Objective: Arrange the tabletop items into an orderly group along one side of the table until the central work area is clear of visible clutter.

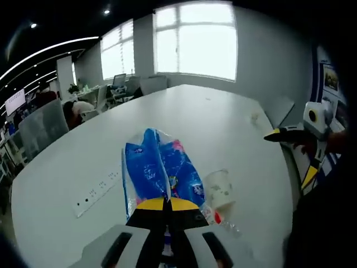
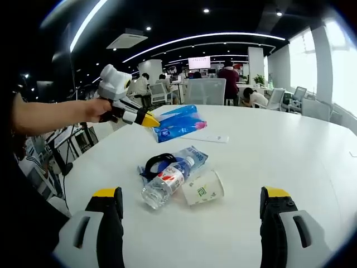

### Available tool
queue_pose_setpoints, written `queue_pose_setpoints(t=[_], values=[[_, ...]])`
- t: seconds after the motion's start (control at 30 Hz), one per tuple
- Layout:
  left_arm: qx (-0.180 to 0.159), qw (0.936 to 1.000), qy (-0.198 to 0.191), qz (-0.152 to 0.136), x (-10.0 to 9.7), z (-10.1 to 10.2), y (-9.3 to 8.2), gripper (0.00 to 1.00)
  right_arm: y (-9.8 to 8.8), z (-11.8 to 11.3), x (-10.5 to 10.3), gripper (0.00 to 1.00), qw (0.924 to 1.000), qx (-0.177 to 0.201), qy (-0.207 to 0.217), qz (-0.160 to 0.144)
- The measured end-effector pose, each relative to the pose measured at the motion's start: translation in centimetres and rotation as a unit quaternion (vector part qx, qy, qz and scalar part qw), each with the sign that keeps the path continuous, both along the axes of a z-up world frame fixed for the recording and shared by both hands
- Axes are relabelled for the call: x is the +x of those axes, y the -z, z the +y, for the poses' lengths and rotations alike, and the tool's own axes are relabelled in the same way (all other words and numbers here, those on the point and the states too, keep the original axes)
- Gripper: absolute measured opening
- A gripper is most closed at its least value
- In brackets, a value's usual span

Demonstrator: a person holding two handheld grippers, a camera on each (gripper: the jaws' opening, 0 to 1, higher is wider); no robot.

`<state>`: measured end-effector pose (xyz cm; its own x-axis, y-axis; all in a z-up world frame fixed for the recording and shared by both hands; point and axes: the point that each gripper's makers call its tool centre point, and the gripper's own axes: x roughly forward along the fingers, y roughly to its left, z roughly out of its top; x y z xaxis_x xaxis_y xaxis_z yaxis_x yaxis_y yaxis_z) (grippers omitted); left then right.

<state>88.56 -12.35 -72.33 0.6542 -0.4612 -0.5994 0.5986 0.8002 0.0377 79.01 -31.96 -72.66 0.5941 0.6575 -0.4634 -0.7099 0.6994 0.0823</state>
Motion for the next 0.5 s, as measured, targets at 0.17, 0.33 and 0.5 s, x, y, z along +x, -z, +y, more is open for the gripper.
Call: queue_pose_setpoints(t=[0.17, 0.33, 0.5], values=[[-0.001, 0.9996, 0.029, -0.004, 0.8, -1.1, -0.7, 0.00, 0.2, 0.1, -0.1, 1.00, 1.0000, -0.005, -0.001, 0.002], [0.002, 0.9985, 0.054, -0.004, 1.7, -2.4, -0.7, 0.00, 0.3, -0.2, 0.0, 1.00, 0.9999, -0.009, 0.005, 0.006], [0.008, 0.9964, 0.084, 0.002, 2.2, -3.6, -0.3, 0.00, 0.3, -0.5, 0.2, 1.00, 0.9999, -0.008, 0.010, 0.007]])
